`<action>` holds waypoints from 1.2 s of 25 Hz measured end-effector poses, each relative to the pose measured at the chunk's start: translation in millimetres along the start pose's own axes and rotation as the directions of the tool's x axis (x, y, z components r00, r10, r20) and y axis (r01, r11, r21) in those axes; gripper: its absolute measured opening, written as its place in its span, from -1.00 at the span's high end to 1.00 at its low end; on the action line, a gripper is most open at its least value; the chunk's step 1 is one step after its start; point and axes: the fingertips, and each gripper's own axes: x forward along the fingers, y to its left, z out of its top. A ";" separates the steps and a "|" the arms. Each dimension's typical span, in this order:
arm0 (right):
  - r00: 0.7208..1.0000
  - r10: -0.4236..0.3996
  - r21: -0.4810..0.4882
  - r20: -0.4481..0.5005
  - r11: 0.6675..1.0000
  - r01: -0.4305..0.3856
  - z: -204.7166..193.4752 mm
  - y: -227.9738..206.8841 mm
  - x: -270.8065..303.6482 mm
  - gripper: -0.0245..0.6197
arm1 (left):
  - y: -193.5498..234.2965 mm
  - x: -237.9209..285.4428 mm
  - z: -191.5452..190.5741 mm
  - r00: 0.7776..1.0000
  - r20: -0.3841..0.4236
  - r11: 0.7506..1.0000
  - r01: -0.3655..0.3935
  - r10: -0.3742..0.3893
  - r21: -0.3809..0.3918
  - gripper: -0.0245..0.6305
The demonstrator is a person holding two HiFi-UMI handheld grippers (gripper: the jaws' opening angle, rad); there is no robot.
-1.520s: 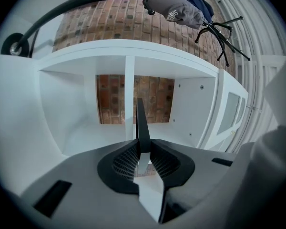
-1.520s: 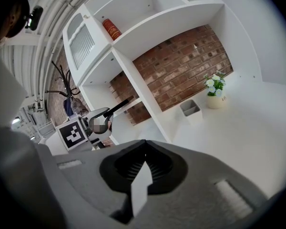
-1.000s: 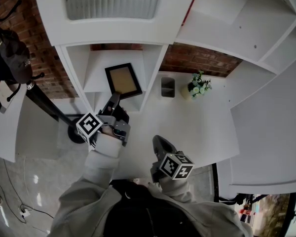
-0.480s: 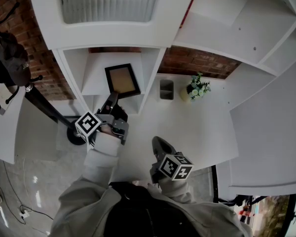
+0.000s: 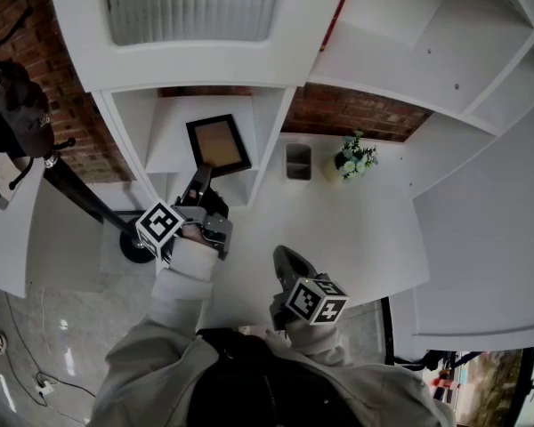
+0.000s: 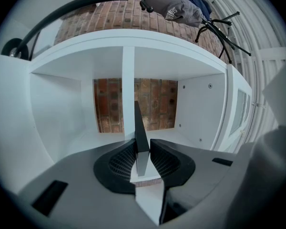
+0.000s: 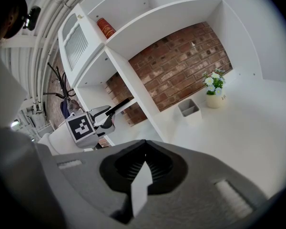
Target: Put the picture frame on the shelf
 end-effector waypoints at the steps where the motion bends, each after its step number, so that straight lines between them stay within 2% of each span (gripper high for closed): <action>1: 1.000 0.001 0.000 0.001 1.000 -0.001 -0.1 0.1 -0.7 0.93 | -1.5 0.0 -0.7 1.000 0.001 1.000 0.000 0.000 0.004 0.70; 3: 1.000 0.000 0.000 0.003 1.000 0.000 -0.1 0.2 -2.0 0.93 | -6.4 0.3 -1.7 1.000 0.001 1.000 0.014 -0.014 0.003 0.65; 6: 1.000 0.001 -0.001 0.006 1.000 -0.001 0.3 0.9 -3.4 0.93 | -12.4 0.6 -0.8 0.999 0.002 0.999 0.045 -0.045 -0.014 0.41; 9: 1.000 0.003 0.000 0.008 1.000 -0.003 -0.3 2.5 -5.2 0.93 | -8.7 -3.3 -0.4 1.000 0.004 0.999 0.031 -0.030 -0.045 0.28; 15: 1.000 0.015 0.000 0.012 1.000 -0.015 -2.2 9.4 -7.6 0.93 | -1.3 -20.2 1.6 1.000 0.000 0.999 0.005 -0.005 -0.033 0.28; 22: 0.999 0.036 -0.009 0.013 0.999 -0.036 -8.3 21.1 -12.3 0.93 | -9.1 -57.3 2.4 0.999 -0.031 1.000 0.020 -0.020 -0.015 0.28; 24: 0.999 0.042 -0.012 0.014 0.999 -0.042 -10.5 24.5 -13.3 0.93 | -12.5 -70.4 2.6 0.999 -0.044 0.999 0.030 -0.029 0.018 0.28; 26: 0.999 0.051 -0.018 0.018 0.999 -0.050 -12.1 29.3 -14.0 0.93 | -19.6 -82.9 -0.4 0.996 -0.080 0.994 0.052 -0.045 0.092 0.28; 30: 0.997 0.074 -0.038 0.030 0.997 -0.073 -14.6 47.0 -15.1 0.93 | -35.3 -108.3 -12.7 0.979 -0.198 0.964 0.102 -0.053 0.246 0.28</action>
